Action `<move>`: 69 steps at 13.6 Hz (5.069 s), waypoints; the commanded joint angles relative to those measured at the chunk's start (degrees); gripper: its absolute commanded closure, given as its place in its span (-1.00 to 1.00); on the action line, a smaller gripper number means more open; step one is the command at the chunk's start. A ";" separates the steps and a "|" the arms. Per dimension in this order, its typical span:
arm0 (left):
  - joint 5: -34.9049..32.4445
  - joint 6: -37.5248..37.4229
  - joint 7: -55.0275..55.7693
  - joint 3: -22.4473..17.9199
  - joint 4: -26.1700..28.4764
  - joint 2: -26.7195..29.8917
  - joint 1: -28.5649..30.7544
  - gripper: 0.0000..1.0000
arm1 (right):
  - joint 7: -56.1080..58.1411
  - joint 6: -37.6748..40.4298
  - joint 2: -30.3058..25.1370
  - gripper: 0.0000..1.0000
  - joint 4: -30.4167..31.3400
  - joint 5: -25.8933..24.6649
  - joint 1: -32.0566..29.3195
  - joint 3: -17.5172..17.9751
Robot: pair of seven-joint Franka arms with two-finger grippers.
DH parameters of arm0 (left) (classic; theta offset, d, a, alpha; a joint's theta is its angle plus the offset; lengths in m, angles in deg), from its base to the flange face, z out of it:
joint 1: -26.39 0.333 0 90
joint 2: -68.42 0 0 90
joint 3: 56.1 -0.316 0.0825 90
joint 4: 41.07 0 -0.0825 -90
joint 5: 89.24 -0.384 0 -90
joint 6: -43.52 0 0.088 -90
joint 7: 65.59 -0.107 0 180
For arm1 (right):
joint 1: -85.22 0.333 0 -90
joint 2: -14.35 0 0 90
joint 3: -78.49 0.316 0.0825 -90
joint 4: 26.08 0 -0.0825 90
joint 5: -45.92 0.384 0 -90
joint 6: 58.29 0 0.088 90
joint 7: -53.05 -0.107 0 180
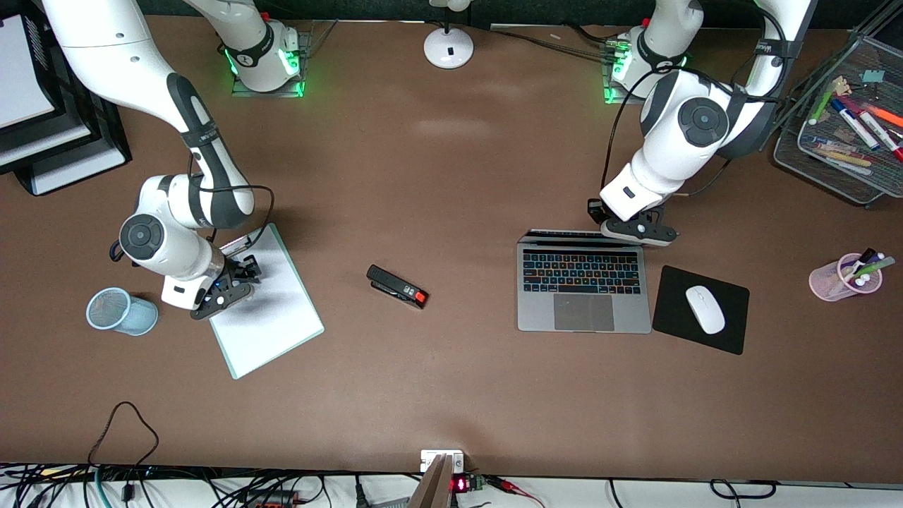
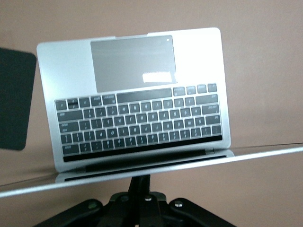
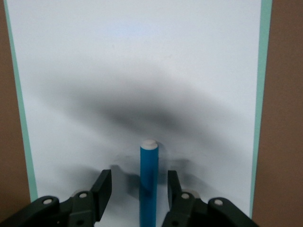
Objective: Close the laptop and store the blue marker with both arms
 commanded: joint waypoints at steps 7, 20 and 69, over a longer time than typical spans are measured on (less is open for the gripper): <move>-1.80 7.11 0.66 -0.13 -7.58 -11.02 0.46 1.00 | 1.29 -0.50 1.52 0.24 -1.19 0.21 -1.14 0.18; -5.57 13.71 0.31 -2.33 -17.76 -25.87 -0.33 1.00 | 1.11 -1.03 3.71 0.31 -3.82 0.39 -0.61 0.27; -7.51 -45.27 -14.99 -4.79 -22.78 9.10 4.76 -1.00 | 88.73 54.07 -2.18 1.00 -30.37 46.18 -37.08 0.54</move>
